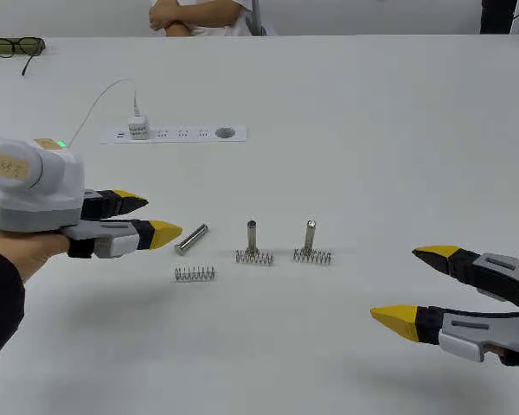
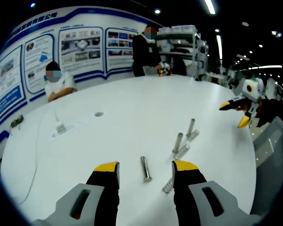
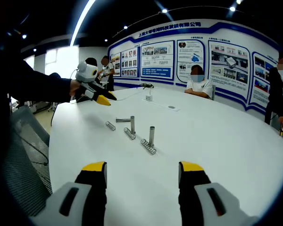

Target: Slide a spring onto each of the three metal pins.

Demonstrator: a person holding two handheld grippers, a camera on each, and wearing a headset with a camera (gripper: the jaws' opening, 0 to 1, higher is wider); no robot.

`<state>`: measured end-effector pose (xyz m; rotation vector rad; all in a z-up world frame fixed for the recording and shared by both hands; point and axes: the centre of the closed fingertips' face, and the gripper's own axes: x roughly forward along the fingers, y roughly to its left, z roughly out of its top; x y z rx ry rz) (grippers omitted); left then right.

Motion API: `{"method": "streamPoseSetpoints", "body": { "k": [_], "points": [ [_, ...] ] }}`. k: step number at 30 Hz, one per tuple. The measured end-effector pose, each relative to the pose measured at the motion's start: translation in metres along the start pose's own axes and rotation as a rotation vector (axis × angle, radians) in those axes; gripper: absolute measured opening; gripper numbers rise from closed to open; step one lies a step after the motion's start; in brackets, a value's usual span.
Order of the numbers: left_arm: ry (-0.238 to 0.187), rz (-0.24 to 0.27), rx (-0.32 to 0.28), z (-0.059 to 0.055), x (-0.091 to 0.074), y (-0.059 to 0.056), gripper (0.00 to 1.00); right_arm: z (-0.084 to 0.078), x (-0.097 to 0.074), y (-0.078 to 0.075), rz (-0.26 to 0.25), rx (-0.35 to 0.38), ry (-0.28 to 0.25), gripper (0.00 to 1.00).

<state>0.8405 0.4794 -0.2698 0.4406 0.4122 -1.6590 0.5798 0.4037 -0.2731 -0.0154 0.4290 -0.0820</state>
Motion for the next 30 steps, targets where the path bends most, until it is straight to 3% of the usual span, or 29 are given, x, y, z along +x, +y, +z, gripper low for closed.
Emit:
{"method": "streamPoseSetpoints", "body": {
  "k": [14, 18, 22, 30],
  "points": [
    [0.090, 0.007, 0.016, -0.004, 0.022, 0.009, 0.33, -0.003, -0.001, 0.000, 0.001, 0.000, 0.011, 0.63],
    [0.110, 0.002, 0.008, -0.005, 0.032, 0.007, 0.31, -0.004, -0.001, -0.002, 0.000, 0.001, 0.014, 0.63],
    [0.157, 0.002, 0.008, -0.011, 0.043, 0.004, 0.30, -0.005, 0.000, -0.001, 0.003, 0.001, 0.018, 0.63],
    [0.220, 0.004, 0.064, -0.014, 0.058, 0.001, 0.26, -0.010, 0.001, -0.002, 0.004, 0.002, 0.031, 0.63]
  ]
}}
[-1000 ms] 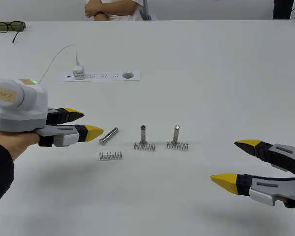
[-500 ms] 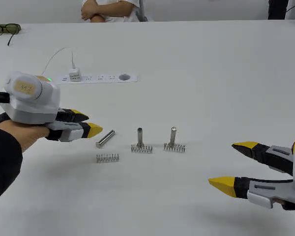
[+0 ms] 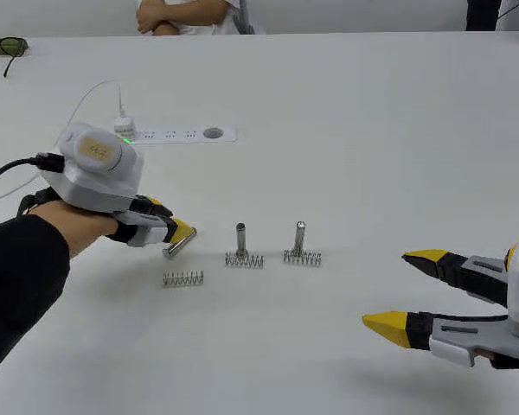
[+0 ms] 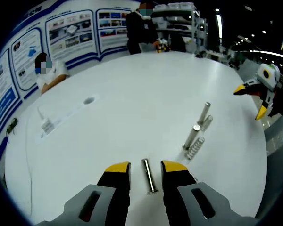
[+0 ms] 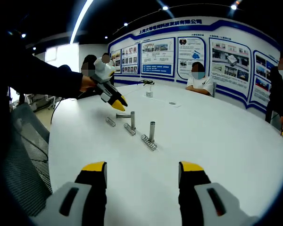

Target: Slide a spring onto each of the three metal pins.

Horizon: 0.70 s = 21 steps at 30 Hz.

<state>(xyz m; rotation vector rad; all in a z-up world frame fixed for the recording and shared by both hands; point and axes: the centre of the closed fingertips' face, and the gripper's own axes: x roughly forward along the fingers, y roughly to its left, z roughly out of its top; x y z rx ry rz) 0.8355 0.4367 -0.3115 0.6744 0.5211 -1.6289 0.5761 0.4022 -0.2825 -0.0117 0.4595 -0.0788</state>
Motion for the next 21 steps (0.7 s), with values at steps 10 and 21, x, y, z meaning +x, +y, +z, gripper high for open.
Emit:
{"method": "streamPoseSetpoints", "body": {
  "k": [10, 21],
  "points": [
    [0.077, 0.006, -0.021, -0.010, 0.014, 0.000, 0.20, -0.005, 0.001, -0.001, -0.003, 0.005, 0.008, 0.62],
    [0.134, 0.026, -0.029, -0.010, 0.023, 0.003, 0.18, -0.010, 0.000, -0.004, -0.014, 0.004, 0.019, 0.62]
  ]
}}
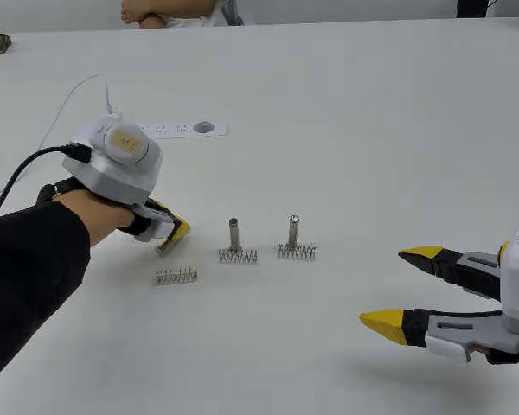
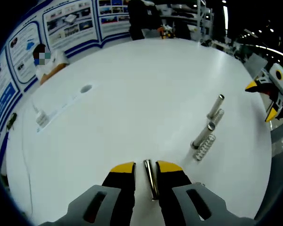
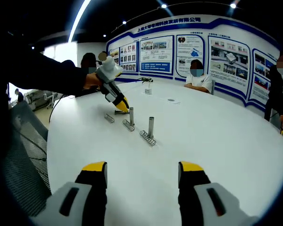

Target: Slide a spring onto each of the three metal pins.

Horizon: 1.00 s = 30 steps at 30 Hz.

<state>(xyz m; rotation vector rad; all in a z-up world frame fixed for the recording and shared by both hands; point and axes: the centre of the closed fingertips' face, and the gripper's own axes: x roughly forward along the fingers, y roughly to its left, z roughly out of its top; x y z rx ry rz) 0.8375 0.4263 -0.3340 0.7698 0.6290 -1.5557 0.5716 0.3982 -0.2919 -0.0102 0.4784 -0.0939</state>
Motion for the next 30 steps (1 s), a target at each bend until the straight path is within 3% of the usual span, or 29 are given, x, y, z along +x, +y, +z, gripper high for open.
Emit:
{"method": "streamPoseSetpoints", "body": {
  "k": [6, 30],
  "points": [
    [0.062, -0.005, -0.007, -0.007, 0.006, -0.002, 0.16, -0.004, -0.001, -0.002, -0.010, 0.004, 0.009, 0.62],
    [0.145, 0.004, -0.026, -0.008, 0.011, 0.002, 0.09, -0.012, 0.001, -0.003, -0.008, 0.007, 0.027, 0.61]
  ]
}}
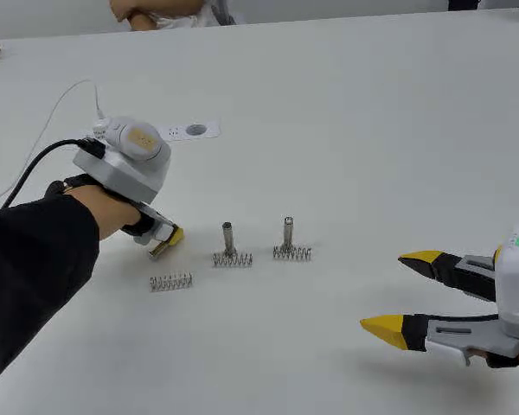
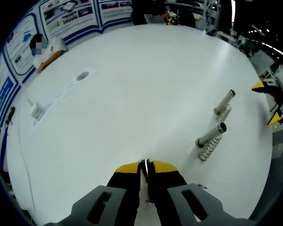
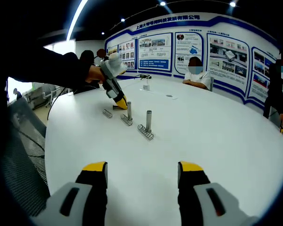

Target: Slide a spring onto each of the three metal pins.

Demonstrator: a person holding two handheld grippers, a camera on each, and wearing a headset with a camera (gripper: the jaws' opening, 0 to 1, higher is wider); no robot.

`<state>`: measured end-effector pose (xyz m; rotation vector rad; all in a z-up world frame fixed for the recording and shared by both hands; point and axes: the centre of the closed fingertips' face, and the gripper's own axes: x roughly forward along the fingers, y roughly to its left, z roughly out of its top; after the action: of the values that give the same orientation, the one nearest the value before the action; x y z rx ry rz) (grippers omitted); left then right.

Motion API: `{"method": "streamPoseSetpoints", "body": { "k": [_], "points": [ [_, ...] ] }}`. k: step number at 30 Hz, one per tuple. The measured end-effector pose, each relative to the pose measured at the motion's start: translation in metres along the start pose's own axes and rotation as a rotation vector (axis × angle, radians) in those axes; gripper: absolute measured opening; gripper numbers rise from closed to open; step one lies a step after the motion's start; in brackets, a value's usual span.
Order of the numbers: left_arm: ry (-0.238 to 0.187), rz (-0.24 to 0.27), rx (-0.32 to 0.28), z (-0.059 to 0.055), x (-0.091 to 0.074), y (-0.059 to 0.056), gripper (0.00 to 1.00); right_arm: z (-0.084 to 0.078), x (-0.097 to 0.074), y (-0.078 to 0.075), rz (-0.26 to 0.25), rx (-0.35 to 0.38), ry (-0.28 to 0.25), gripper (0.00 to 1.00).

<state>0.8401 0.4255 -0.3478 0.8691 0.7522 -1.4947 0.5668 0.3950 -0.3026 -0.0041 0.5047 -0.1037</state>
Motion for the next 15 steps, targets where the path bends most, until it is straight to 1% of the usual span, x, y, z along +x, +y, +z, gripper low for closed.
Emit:
{"method": "streamPoseSetpoints", "body": {
  "k": [2, 5, 7, 13, 15],
  "points": [
    [0.010, 0.007, 0.001, 0.0001, 0.0004, -0.0001, 0.09, -0.0003, 0.0003, 0.0006, 0.002, 0.000, 0.001, 0.61],
    [0.020, 0.019, 0.021, -0.0005, 0.0000, -0.0013, 0.09, -0.0003, 0.0010, 0.0015, 0.006, 0.000, 0.003, 0.61],
    [0.023, 0.027, 0.019, -0.0011, -0.0004, -0.0010, 0.09, 0.0000, 0.0011, 0.0018, 0.009, -0.001, 0.002, 0.61],
    [0.019, 0.057, 0.004, -0.0013, -0.0012, -0.0011, 0.08, 0.0026, 0.0017, 0.0021, 0.012, -0.006, -0.002, 0.61],
    [0.012, 0.063, -0.002, -0.0013, -0.0013, -0.0009, 0.08, 0.0034, 0.0013, 0.0020, 0.011, -0.008, -0.004, 0.61]
  ]
}}
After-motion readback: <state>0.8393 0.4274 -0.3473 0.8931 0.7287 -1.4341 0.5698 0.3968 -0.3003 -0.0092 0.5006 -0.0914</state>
